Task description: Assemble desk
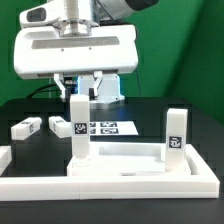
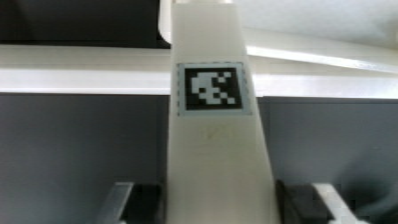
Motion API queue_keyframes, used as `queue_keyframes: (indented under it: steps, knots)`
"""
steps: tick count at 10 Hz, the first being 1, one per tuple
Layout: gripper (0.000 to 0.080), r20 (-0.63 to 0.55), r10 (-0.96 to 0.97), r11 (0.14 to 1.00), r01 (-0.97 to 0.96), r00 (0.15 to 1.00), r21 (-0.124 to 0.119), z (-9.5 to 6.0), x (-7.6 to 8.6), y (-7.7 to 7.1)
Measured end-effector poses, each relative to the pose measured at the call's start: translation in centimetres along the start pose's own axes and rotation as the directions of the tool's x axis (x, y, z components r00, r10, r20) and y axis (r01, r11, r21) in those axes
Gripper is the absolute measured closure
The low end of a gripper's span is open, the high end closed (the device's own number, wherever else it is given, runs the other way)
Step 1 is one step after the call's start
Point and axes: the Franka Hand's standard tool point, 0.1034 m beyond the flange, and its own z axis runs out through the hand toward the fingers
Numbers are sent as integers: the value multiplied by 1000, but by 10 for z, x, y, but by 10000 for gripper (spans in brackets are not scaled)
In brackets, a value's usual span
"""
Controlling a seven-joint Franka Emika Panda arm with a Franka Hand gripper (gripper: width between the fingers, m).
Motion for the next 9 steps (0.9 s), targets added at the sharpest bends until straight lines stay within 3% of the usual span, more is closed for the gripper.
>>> queue_keyframes:
  steps: [5, 8, 9]
  knots:
    - [509, -6, 15, 1000, -16, 1000, -26, 9, -6, 2]
    - [509, -53, 8, 996, -12, 999, -89, 11, -12, 8]
    - [509, -52, 8, 996, -12, 999, -89, 12, -12, 9]
